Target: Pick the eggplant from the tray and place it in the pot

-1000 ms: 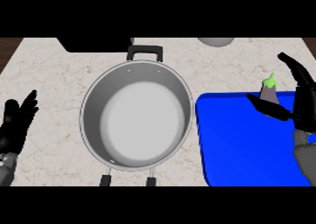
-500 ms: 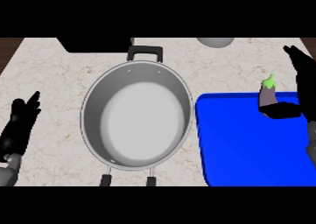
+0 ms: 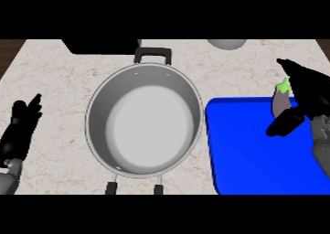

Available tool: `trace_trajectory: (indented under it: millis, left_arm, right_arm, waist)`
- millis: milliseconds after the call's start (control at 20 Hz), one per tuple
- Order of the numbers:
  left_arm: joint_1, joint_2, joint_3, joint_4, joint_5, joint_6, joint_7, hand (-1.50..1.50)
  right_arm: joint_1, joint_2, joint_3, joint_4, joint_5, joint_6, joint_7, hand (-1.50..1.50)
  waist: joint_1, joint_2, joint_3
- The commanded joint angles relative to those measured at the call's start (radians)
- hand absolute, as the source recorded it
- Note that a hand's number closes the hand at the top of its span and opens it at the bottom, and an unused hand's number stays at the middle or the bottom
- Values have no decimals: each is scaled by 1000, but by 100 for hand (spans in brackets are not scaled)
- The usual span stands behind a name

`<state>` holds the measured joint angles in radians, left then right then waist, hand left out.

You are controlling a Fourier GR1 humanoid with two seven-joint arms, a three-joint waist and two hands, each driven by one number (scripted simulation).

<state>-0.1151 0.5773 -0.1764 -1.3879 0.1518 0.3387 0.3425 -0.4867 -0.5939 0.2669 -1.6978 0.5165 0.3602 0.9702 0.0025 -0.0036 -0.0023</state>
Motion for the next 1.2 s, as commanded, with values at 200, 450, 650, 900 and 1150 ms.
trace_trajectory:
  millis: [200,450,650,900,1150]
  left_arm:
    - [-35,-28,36,69,-19,-47,-39,0]
    - [-4,-62,44,42,-53,-33,-20,0]
    - [6,-64,41,-34,-77,-42,44,0]
    - [14,-83,90,-5,-100,-72,2,0]
    - [21,-141,115,40,-131,-90,-56,0]
  right_arm:
    - [-63,72,-5,60,7,118,177,-150]
    - [-18,63,-60,133,42,96,74,-150]
    - [40,59,-82,197,95,56,-24,-150]
    - [-2,108,-99,348,176,11,-129,-150]
    - [10,167,-92,352,260,-36,-153,-150]
  waist:
    - [-2,4,1]
    - [-1,4,2]
    - [-1,4,2]
    - [5,5,2]
    - [0,4,2]
